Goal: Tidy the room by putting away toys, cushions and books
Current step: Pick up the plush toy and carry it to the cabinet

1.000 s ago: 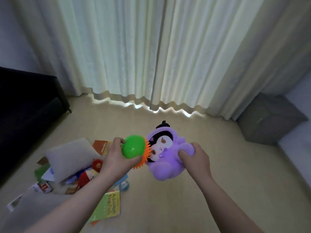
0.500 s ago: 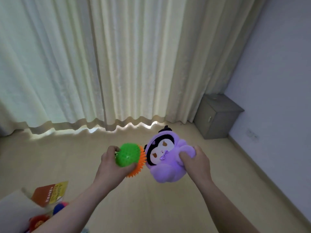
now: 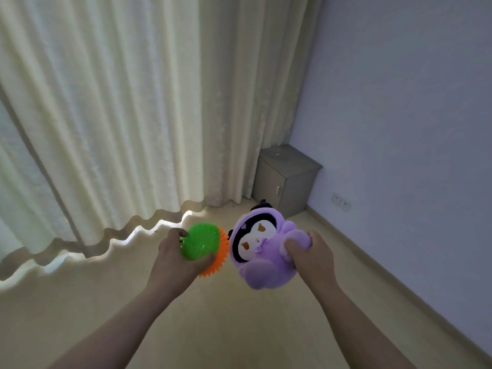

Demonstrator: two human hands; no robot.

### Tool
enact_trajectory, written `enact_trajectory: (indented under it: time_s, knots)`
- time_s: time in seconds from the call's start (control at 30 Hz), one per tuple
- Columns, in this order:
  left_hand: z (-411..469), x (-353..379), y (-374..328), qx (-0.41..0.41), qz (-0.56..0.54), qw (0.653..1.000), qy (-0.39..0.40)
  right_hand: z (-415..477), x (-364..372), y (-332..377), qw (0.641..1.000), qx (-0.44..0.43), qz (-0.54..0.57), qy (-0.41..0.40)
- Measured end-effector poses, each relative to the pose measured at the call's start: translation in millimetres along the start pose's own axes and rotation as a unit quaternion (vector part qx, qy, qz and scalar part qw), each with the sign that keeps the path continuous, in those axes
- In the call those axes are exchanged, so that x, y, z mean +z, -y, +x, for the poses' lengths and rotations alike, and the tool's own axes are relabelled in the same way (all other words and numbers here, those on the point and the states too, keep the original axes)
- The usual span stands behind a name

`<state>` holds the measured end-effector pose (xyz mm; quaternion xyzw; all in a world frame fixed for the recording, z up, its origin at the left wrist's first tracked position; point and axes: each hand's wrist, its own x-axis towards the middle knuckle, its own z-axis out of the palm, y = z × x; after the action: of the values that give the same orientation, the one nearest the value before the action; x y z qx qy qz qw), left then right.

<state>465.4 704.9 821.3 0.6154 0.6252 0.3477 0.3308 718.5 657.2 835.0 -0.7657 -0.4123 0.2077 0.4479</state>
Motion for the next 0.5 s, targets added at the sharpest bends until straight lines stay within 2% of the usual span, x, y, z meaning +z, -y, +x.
enact_trajectory:
  time_s: [0.17, 0.5]
  knots:
    - [72, 38, -30, 0.023, -0.002, 0.999, 0.045, 61, -3, -4, 0.999, 0.025, 0.002, -0.023]
    - [231, 160, -101, 0.047, 0.035, 0.997, 0.054, 247, -23, -28, 0.999, 0.03, 0.007, -0.04]
